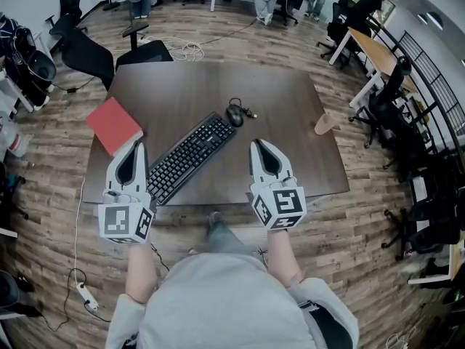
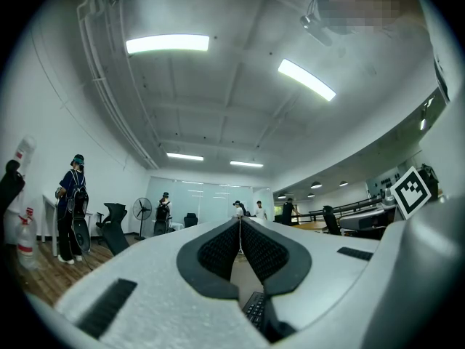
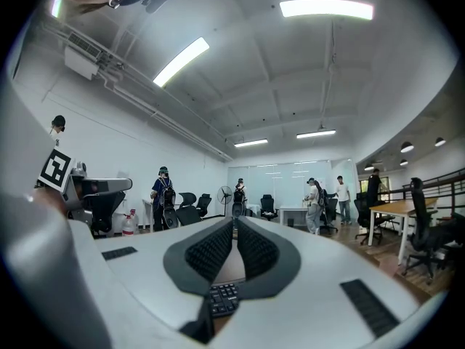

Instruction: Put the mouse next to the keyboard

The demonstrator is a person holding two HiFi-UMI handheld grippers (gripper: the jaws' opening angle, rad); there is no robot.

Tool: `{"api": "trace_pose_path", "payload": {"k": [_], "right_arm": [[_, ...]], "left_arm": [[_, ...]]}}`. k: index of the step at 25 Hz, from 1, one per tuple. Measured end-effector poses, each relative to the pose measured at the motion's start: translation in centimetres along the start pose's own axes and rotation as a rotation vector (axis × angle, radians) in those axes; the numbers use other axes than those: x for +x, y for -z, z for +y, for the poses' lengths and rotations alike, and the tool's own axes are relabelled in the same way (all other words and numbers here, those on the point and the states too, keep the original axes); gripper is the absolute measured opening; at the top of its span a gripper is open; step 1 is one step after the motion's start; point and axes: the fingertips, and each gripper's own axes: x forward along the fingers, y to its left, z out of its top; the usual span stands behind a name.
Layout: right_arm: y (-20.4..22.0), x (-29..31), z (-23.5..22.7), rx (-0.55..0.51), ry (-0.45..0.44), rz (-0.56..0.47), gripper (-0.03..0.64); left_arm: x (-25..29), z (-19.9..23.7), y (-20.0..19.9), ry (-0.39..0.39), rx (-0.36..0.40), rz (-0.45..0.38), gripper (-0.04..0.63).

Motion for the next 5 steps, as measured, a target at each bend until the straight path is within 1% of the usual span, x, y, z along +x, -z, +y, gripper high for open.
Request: {"api": "trace_pose_path", "payload": {"k": [5], "right_arm": [[-0.36,-0.22,-0.06,0.004,0.002,-0.009,0.023]], "left_arm": [[-0.09,-0.17,-0.13,0.001,0.005,0.002,0.012]]}}
